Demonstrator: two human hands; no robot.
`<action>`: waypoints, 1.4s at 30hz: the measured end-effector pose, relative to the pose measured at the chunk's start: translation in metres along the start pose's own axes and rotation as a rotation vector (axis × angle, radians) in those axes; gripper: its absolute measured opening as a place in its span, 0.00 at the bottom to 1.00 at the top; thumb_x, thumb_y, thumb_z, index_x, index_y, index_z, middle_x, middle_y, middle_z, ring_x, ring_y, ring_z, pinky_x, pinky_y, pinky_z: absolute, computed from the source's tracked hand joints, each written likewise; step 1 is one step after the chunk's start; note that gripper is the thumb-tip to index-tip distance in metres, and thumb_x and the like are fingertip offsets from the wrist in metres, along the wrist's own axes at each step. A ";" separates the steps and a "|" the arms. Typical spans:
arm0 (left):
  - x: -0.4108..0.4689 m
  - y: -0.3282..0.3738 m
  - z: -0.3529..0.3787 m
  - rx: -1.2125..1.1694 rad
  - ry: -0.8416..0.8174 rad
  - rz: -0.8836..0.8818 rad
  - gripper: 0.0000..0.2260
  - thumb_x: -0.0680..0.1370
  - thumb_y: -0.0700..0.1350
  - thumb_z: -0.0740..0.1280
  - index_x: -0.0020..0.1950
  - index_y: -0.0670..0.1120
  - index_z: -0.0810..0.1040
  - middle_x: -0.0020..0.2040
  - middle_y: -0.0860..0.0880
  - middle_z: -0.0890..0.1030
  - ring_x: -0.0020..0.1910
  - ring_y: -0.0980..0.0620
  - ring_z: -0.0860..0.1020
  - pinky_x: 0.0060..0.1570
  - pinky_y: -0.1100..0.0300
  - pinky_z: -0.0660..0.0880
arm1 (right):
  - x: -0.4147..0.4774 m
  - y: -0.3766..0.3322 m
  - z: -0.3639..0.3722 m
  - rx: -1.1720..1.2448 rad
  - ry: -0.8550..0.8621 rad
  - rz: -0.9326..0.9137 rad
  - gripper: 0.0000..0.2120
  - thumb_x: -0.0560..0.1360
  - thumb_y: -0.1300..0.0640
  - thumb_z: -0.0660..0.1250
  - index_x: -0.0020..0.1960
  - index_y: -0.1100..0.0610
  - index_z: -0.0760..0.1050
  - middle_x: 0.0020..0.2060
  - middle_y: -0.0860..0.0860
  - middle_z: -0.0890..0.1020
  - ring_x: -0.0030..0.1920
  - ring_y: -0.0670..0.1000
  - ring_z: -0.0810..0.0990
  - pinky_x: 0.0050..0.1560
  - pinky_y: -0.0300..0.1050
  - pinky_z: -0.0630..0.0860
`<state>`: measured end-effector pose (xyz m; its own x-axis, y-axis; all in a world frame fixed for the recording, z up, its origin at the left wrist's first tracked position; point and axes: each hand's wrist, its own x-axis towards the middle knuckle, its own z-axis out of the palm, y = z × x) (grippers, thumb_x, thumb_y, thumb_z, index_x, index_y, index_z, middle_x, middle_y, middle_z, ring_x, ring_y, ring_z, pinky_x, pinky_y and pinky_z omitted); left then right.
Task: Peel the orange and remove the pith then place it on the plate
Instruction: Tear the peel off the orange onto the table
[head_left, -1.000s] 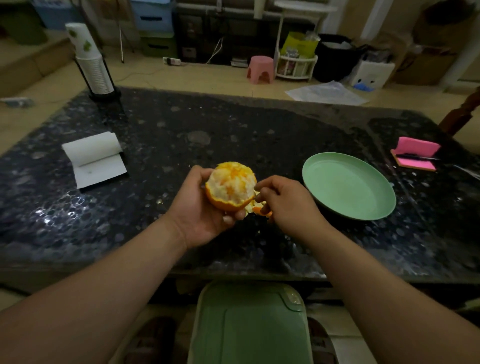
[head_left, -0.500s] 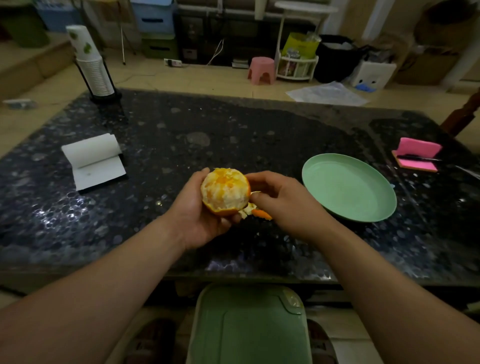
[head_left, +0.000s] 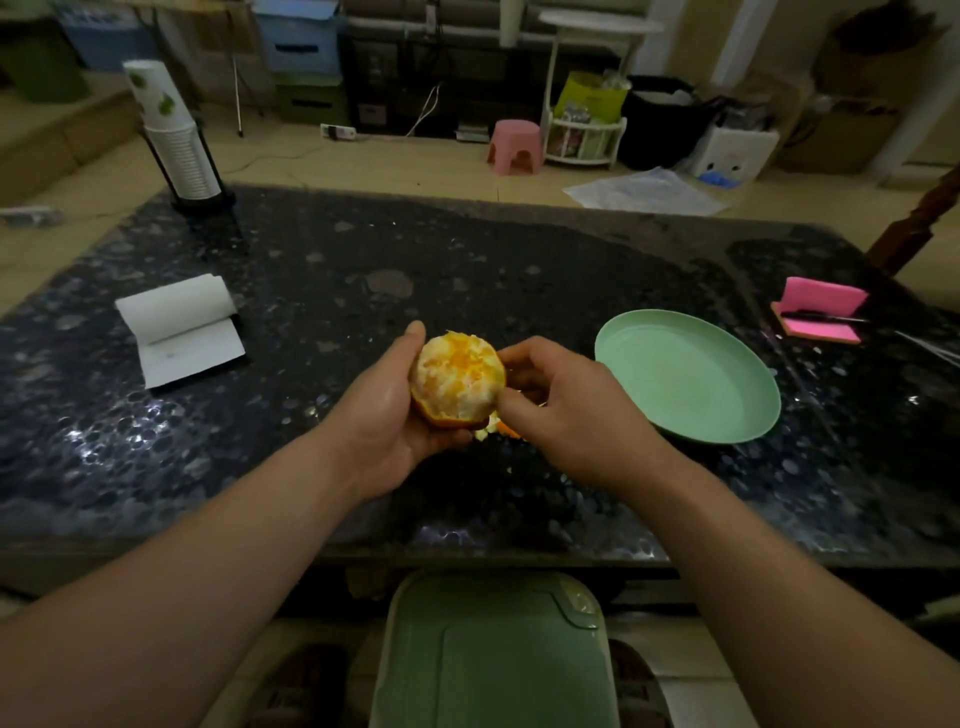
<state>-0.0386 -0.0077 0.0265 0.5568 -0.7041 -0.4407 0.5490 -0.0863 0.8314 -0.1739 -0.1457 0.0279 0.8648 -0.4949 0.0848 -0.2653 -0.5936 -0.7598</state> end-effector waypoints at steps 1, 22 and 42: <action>-0.001 0.000 0.001 0.011 -0.003 0.012 0.26 0.87 0.63 0.55 0.63 0.46 0.83 0.55 0.43 0.88 0.47 0.46 0.87 0.38 0.55 0.81 | 0.000 -0.001 0.000 -0.011 0.010 0.007 0.15 0.77 0.46 0.71 0.63 0.43 0.78 0.51 0.39 0.86 0.48 0.36 0.84 0.48 0.38 0.82; 0.001 -0.007 0.006 -0.023 0.000 0.068 0.26 0.86 0.62 0.57 0.68 0.43 0.80 0.54 0.40 0.86 0.46 0.45 0.84 0.31 0.56 0.77 | -0.002 -0.007 0.005 -0.131 0.150 -0.067 0.15 0.82 0.55 0.67 0.68 0.47 0.80 0.42 0.42 0.84 0.40 0.42 0.81 0.39 0.39 0.78; 0.008 -0.010 0.004 0.002 -0.001 0.086 0.26 0.86 0.62 0.57 0.67 0.42 0.80 0.53 0.40 0.86 0.43 0.45 0.83 0.29 0.57 0.75 | 0.004 -0.004 0.007 -0.082 0.157 -0.007 0.11 0.83 0.56 0.65 0.62 0.48 0.82 0.39 0.43 0.83 0.39 0.41 0.82 0.36 0.41 0.79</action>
<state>-0.0420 -0.0157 0.0161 0.6012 -0.7096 -0.3676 0.4979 -0.0272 0.8668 -0.1662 -0.1404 0.0268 0.7914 -0.5795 0.1944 -0.2989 -0.6443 -0.7040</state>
